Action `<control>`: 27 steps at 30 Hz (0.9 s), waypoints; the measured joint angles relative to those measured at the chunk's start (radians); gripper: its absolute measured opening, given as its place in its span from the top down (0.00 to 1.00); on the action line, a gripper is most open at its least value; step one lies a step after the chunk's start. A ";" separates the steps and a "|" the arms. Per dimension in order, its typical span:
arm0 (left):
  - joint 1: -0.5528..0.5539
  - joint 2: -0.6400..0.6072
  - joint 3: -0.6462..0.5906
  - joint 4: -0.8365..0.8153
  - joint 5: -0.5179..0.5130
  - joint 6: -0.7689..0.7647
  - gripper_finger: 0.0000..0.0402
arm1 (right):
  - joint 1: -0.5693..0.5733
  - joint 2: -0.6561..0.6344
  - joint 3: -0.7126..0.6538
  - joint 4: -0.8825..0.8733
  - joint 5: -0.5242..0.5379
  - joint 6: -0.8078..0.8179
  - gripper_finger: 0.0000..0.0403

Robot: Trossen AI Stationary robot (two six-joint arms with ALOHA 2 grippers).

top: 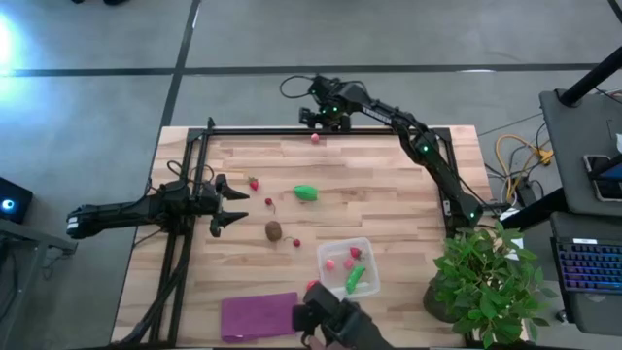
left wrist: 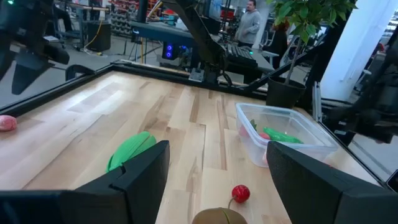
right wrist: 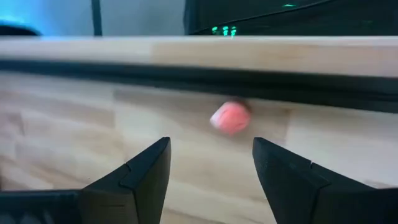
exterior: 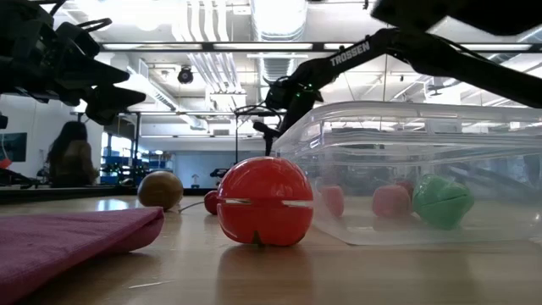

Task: Pick and placing Produce into tupperware
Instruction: Put the red tomato into the transparent container

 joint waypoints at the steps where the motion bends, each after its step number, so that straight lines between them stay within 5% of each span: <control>1: 0.000 0.000 0.000 0.000 0.000 0.019 0.36 | 0.004 -0.003 0.000 0.002 0.000 -0.004 0.46; 10: 0.000 -0.001 0.000 0.133 -0.039 0.505 0.36 | 0.048 -0.057 0.001 0.015 -0.057 -0.199 0.46; 16: 0.000 0.006 0.000 0.270 -0.049 0.547 0.36 | 0.110 -0.195 0.002 0.129 -0.061 -0.444 0.46; 19: 0.000 0.005 0.000 0.371 -0.036 0.352 0.36 | 0.133 -0.266 0.002 0.110 -0.017 -0.548 0.46; 23: 0.001 0.004 0.000 0.500 -0.075 -0.252 0.36 | 0.153 -0.359 0.002 0.045 0.083 -0.534 0.46; 27: 0.002 -0.002 0.000 0.537 -0.103 -0.632 0.36 | 0.176 -0.453 0.002 0.007 0.150 -0.546 0.46</control>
